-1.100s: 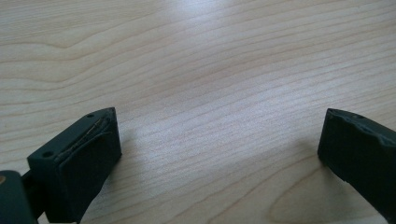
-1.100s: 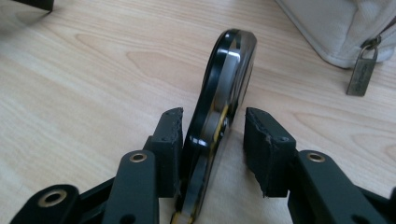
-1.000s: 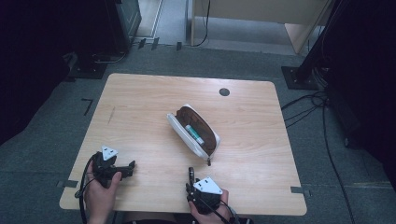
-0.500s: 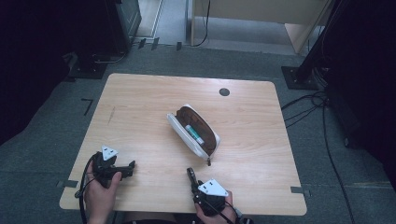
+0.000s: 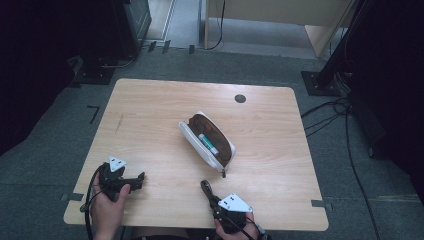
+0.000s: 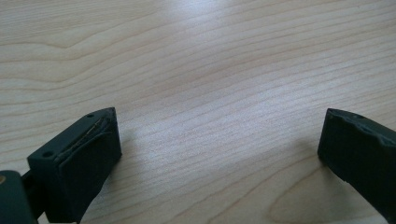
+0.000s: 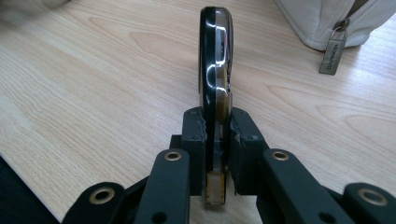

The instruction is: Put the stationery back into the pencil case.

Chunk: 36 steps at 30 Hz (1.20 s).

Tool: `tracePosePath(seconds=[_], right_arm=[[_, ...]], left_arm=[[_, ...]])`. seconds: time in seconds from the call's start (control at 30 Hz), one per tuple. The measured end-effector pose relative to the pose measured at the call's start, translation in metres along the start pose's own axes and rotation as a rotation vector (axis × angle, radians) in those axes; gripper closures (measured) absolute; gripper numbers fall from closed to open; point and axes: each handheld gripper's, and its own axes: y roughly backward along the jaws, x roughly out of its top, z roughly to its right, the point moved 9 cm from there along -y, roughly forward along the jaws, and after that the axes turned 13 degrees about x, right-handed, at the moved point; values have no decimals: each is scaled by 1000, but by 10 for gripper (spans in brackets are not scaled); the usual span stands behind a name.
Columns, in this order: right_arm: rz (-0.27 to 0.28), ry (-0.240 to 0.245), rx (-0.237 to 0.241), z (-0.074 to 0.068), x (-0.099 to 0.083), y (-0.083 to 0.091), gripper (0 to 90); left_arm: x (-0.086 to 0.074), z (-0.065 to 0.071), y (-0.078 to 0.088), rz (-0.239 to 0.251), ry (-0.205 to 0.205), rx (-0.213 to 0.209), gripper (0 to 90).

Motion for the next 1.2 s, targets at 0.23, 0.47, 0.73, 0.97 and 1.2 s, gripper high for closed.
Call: tracePosePath(seconds=[0.23,0.47,0.73,0.97,1.2], right_arm=[[18,16,13,0,6,6,785],[45,19,31,4,15,16,785],[74,16,16,12,24,31,785],[91,24,-11,20,30,43,785],[108,14,-39,30,32,52,785]], left_arm=[[0,0,0,0,0,0,0],[0,0,0,0,-1,0,0],[0,0,0,0,0,0,0],[0,0,0,0,0,0,0],[0,0,0,0,0,0,0]])
